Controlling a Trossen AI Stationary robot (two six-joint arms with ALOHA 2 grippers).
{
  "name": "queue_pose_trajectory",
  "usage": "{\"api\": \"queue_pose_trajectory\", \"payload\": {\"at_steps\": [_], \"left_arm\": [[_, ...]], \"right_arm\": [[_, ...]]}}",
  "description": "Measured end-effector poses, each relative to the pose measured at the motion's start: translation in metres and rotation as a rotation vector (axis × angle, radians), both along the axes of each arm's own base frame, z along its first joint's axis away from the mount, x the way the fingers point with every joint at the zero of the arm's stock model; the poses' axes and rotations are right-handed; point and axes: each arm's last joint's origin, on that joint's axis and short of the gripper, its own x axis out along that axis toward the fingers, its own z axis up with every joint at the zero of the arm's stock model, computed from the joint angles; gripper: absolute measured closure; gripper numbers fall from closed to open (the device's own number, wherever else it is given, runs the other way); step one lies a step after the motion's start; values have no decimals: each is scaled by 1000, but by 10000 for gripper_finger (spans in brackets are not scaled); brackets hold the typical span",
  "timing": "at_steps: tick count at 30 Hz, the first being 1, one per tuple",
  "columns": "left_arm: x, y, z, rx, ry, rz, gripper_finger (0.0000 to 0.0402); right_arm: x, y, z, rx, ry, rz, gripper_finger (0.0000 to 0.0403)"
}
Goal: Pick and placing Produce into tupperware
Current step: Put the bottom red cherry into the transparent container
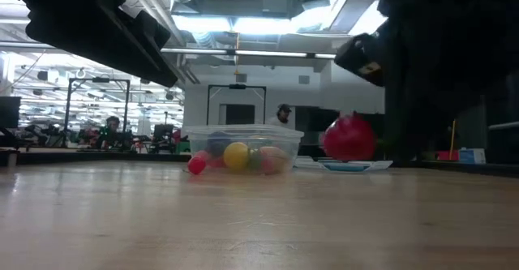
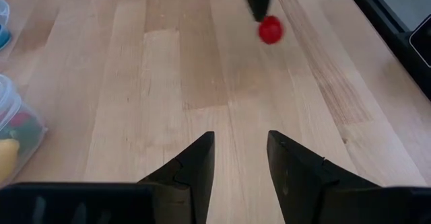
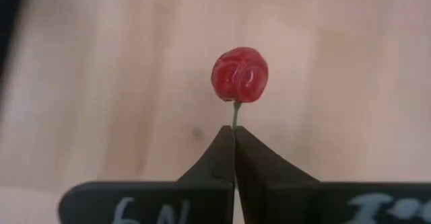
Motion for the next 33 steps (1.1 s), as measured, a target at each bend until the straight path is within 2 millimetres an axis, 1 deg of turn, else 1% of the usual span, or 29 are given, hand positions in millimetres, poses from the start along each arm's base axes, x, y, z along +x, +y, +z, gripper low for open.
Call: {"api": "queue_pose_trajectory", "payload": {"at_steps": [1, 3, 11, 19, 23, 27, 30, 33], "left_arm": [[0, 0, 0, 0, 0, 0, 272], [0, 0, 0, 0, 0, 0, 272], [1, 0, 1, -5, -11, 2, 272], [4, 3, 5, 56, -85, 99, 272], [7, 8, 6, 50, -136, 122, 272], [8, 20, 0, 19, -214, 152, 272], [5, 32, -8, -44, -277, 153, 272], [-2, 41, -13, -110, -361, 109, 272]], "right_arm": [[-1, -2, 1, -22, -1, -16, 401], [-3, -5, 10, -54, -33, -46, 401], [-3, -10, 39, -133, -214, -121, 402], [-5, -16, 55, -211, -314, -170, 403], [-10, -20, 52, -198, -391, -189, 403], [-19, -27, 42, -148, -480, -202, 403], [-29, -33, 37, -116, -556, -203, 403], [-38, -39, 33, -89, -630, -193, 403]]}}
